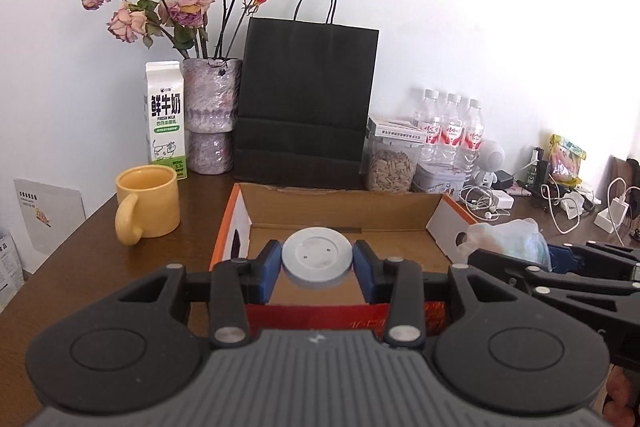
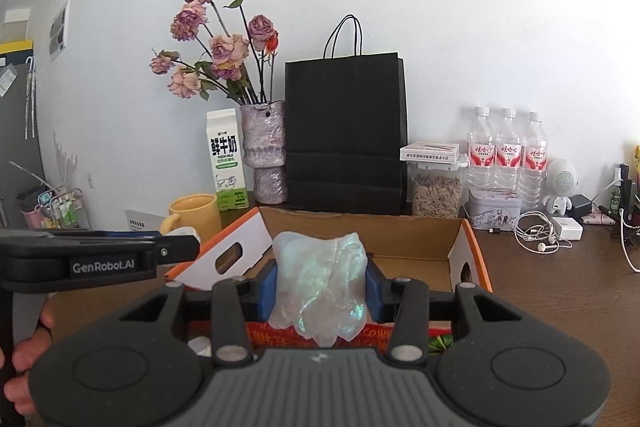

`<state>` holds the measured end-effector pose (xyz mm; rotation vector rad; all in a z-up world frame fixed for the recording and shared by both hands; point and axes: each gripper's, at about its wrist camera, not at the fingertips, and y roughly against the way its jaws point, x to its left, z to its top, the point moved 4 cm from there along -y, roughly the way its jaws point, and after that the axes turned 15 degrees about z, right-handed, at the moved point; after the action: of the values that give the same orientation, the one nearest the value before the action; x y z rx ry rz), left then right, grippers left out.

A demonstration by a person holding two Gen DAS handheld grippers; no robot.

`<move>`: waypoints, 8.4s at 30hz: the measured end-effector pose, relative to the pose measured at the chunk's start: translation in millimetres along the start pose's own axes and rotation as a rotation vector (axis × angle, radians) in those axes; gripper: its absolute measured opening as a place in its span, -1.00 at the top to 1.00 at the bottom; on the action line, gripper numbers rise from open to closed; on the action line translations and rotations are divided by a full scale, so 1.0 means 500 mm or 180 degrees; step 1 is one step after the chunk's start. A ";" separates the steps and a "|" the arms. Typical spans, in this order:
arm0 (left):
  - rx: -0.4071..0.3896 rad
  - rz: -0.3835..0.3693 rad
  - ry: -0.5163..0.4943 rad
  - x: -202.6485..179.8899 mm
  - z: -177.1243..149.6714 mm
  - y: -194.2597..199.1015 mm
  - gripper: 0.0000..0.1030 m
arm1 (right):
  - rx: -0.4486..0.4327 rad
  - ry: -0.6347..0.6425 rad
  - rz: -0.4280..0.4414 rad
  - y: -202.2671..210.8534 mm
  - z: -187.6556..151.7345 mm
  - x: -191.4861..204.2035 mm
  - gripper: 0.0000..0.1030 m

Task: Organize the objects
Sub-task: 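Carry the bag and disc into the cardboard box while both tools open to release, then withdraw both open tools from the box back toward the pile, then grasp the red rose with the right tool while the left tool grasps the yellow block, then carry the rose and yellow block into the box while both tools open to release, then withdraw both open tools from the box back toward the pile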

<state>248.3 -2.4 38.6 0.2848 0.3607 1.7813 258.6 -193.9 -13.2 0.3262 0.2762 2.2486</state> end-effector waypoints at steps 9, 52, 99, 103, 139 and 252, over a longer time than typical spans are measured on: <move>-0.0040 0.0034 0.0137 -0.038 0.053 -0.083 0.23 | 0.0192 -0.0030 -0.0185 -0.115 0.044 -0.055 0.18; -0.0023 0.0245 0.0170 -0.011 0.039 -0.072 -1.00 | 0.0069 -0.0094 -0.0282 -0.060 0.043 -0.058 -1.00; 0.0591 0.0352 -0.0097 0.169 -0.250 0.168 -1.00 | 0.0726 -0.0070 -0.0008 0.186 -0.261 0.118 -0.74; 0.0619 0.0347 -0.0104 0.165 -0.254 0.161 -1.00 | 0.0719 -0.0129 0.0035 0.168 -0.261 0.114 -0.54; 0.0694 0.0196 -0.0429 0.065 -0.265 0.060 0.57 | 0.0528 -0.0292 0.0230 0.174 -0.266 0.098 0.22; -0.0102 0.0108 0.0005 -0.007 0.048 -0.072 -1.00 | 0.0345 0.0087 -0.0209 -0.092 0.029 -0.051 -1.00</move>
<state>290.5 4.1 46.6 0.2684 0.3299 1.8189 311.7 -182.9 -17.3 0.3389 0.4185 2.1792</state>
